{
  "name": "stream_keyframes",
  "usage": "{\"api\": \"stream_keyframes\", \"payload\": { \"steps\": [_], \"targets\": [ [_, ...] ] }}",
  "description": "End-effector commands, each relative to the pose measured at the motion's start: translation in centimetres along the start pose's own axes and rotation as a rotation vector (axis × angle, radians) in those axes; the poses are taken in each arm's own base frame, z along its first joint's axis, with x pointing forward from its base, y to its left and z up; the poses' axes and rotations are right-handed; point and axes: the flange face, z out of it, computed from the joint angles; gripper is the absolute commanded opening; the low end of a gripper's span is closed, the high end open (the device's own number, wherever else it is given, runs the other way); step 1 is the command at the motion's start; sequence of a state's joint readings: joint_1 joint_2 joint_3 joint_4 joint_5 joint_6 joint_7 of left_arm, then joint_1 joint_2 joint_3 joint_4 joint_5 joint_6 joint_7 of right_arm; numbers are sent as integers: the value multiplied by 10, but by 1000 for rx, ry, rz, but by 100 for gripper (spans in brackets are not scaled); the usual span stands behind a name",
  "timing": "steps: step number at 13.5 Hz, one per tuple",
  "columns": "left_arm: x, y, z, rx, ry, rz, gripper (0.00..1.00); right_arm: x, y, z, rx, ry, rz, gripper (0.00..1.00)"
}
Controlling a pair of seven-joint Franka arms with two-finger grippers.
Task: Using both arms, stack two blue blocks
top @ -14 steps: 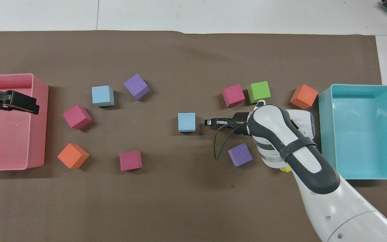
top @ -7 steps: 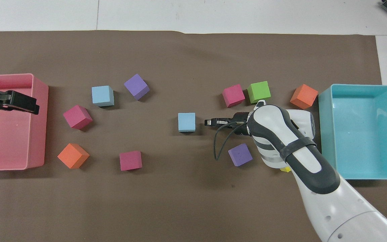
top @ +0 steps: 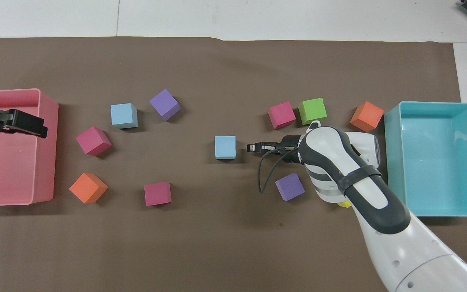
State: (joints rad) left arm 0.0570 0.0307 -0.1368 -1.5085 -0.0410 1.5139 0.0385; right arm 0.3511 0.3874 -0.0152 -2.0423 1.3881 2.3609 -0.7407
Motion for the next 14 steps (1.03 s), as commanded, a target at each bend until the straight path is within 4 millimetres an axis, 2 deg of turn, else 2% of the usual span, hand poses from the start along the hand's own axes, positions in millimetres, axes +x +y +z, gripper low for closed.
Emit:
{"api": "stream_keyframes", "payload": {
  "steps": [1, 9, 10, 11, 12, 13, 14],
  "targets": [
    [0, -1, -3, -14, -8, -6, 100, -2, 0, 0, -2, 25, -10, 0],
    [0, -2, -3, -14, -7, -5, 100, -2, 1, 0, -3, 26, -9, 0],
    [-4, -4, -6, -11, -18, -6, 100, -2, 0, 0, -2, 25, -11, 0],
    [-13, -16, -24, -10, 19, -30, 100, -2, 0, 0, -1, 24, -13, 0],
    [-15, -16, -27, -16, 28, -31, 100, -2, 0, 0, 0, 26, -13, 0],
    [-14, -5, -26, -16, 30, -13, 100, -2, 0, 0, 0, 26, -11, 0],
    [-14, -3, -28, -13, 26, -3, 100, -2, 0, 0, 0, 26, -11, 0]
  ]
}}
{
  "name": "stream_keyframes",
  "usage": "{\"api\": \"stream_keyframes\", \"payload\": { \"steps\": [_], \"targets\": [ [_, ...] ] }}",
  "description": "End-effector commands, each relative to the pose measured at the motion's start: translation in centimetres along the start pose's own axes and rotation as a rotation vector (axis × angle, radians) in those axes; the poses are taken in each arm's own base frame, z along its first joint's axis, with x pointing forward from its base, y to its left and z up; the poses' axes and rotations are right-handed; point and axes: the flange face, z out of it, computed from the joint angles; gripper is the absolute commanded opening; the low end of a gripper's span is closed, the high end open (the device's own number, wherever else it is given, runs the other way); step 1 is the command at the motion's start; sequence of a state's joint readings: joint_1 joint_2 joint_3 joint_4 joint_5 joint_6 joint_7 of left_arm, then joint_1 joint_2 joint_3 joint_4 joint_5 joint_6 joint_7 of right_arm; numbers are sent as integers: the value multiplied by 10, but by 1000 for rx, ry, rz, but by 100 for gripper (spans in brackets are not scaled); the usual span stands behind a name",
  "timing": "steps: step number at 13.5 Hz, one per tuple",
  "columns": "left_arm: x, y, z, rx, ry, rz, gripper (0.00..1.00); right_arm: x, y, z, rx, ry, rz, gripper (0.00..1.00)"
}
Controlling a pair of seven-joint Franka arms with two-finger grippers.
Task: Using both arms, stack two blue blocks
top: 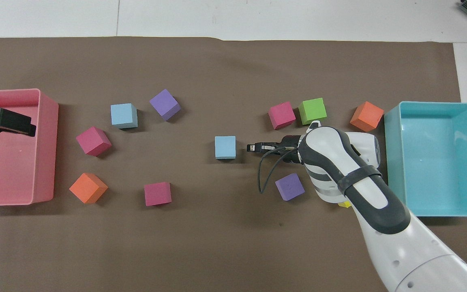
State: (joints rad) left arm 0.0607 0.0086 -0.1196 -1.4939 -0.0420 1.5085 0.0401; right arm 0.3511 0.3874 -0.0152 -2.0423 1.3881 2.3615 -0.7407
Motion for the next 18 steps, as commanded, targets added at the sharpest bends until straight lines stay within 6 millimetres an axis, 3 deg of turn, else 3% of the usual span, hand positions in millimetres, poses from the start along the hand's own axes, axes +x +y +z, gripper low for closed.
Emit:
{"api": "stream_keyframes", "payload": {
  "steps": [1, 3, 6, 8, 11, 14, 18],
  "targets": [
    [-8, 6, -9, -21, -9, 10, 100, -2, 0, 0, 1, 25, -11, 0],
    [-10, 14, -9, -23, -11, 28, 100, -1, 0, 0, -1, 28, -10, 0],
    [-28, 66, 14, -16, -18, 95, 100, -2, 0, 0, 1, 25, -11, 0],
    [-20, 88, 48, -18, 4, 126, 100, -1, 1, 0, -2, 27, -9, 0],
    [-15, 127, 120, -25, 39, 106, 100, -1, 0, 0, -1, 27, -10, 0],
    [-14, 150, 178, -34, 82, 121, 100, -1, 0, 0, -1, 27, -10, 0],
    [19, 143, 247, -49, 113, 99, 100, -1, 1, 0, -2, 29, -9, 0]
  ]
}}
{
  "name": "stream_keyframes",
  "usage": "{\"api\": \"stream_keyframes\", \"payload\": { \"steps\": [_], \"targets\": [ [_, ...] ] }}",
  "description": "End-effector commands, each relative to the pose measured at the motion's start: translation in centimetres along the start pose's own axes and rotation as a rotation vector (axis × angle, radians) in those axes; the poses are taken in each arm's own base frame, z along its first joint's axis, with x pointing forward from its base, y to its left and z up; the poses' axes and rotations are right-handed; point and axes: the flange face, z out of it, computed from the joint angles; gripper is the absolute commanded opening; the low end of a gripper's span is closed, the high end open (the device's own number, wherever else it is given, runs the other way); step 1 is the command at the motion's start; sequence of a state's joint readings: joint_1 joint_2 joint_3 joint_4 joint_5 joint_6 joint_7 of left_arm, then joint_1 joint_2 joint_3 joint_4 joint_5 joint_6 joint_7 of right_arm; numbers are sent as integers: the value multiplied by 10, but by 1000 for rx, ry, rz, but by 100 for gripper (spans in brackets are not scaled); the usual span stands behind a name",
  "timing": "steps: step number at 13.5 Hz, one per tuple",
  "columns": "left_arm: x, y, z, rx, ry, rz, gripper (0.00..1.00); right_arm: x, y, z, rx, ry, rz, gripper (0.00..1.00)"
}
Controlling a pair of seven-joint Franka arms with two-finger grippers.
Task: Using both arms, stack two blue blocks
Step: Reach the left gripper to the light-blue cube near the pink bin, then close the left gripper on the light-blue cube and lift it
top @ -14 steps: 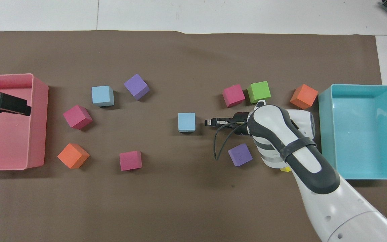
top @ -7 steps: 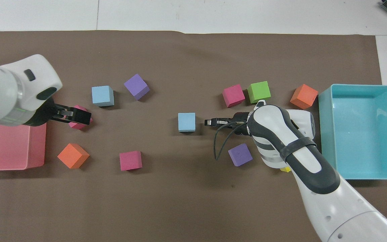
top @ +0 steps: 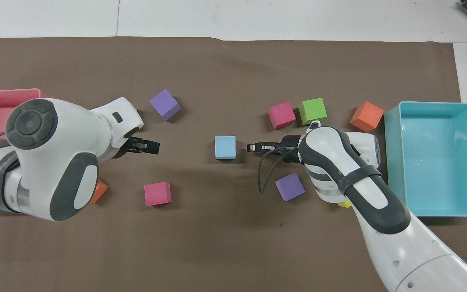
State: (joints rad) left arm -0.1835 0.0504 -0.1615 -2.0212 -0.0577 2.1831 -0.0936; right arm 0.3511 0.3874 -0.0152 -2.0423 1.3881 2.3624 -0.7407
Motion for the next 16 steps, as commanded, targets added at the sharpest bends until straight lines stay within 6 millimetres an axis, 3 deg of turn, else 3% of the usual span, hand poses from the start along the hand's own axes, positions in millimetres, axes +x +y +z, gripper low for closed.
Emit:
{"api": "stream_keyframes", "payload": {
  "steps": [1, 3, 5, 6, 9, 16],
  "targets": [
    [19, -14, 37, -16, 47, -33, 100, -1, 0, 0, -1, 28, -9, 0],
    [28, -28, 45, -12, 77, -57, 100, -1, 0, 0, -1, 28, -9, 0],
    [45, -66, 58, 9, 106, -99, 100, -1, 0, 0, -1, 27, -10, 0],
    [54, -77, 54, 59, 126, -67, 100, -1, 0, 0, -1, 28, -9, 0],
    [71, -82, 48, 89, 155, -47, 100, -1, 0, 0, -1, 27, -10, 0],
    [80, -94, 88, 81, 152, -59, 100, 0, 1, 0, -1, 28, -10, 0]
  ]
}}
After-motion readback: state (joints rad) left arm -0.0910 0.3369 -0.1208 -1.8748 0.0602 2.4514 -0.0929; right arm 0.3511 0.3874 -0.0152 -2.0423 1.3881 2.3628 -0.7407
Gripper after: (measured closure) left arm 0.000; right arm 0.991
